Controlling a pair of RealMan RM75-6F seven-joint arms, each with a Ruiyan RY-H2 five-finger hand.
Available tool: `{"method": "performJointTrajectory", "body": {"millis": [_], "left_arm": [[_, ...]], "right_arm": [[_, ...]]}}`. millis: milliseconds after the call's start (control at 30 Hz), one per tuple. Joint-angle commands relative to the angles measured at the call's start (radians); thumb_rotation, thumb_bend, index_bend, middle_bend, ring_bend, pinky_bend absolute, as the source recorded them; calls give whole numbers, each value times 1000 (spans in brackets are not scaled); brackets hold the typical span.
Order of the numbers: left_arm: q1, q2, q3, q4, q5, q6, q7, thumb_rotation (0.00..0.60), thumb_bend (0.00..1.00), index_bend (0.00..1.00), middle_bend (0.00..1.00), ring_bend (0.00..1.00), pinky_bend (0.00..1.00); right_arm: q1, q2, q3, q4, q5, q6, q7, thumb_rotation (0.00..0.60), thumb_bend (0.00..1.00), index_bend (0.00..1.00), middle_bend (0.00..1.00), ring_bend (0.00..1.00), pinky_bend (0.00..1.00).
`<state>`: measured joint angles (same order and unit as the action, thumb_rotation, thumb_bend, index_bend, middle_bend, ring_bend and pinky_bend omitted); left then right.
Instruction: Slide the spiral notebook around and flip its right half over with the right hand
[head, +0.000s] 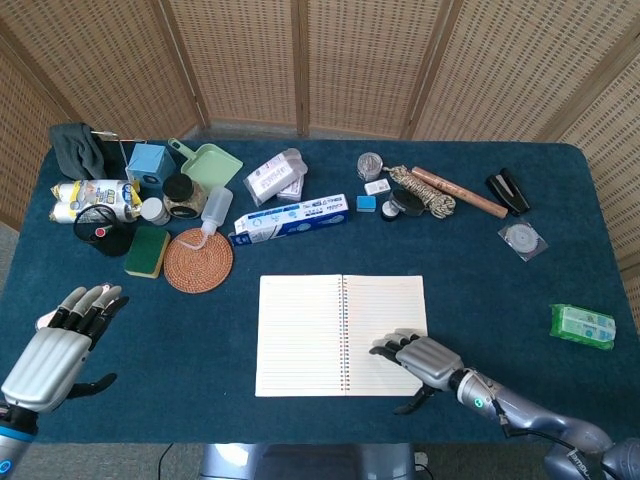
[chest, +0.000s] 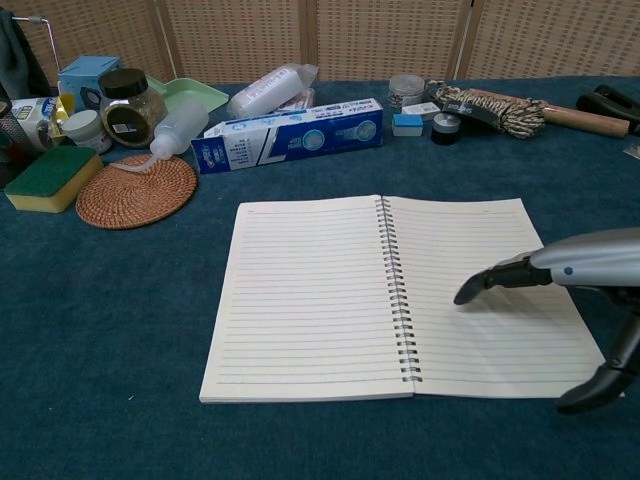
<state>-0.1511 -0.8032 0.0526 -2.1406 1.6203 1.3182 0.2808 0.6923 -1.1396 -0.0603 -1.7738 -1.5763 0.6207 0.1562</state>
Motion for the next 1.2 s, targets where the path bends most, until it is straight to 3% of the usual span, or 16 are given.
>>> {"method": "performJointTrajectory", "body": {"millis": [33,367,900,1067,1200], "left_arm": [[3,0,2,-5,2,3,3,600,57,0,0,0,0],[5,-12,8,-11,8,1,16,600,55,0,0,0,0],[-16,-3,-11,-47,20,-7,39,600,56,0,0,0,0],[-23,-4,-14,-49,17,-13,39,600,56,0,0,0,0],[-28,-8,-17,-48,8,-20,39,600,56,0,0,0,0]], "right_arm": [[-11,5,-15,4,-7,21,-2,373,90,151,138,0,13],[-70,59,-81,24,-37,107,36,372,96,179,148,0,19],[-216,142,-205,149,-100,283,178,373,100,224,151,0,26],[-224,162,-205,136,-132,330,202,370,106,206,150,0,26],[-200,188,-185,62,-177,359,189,370,106,205,150,0,26]]}}
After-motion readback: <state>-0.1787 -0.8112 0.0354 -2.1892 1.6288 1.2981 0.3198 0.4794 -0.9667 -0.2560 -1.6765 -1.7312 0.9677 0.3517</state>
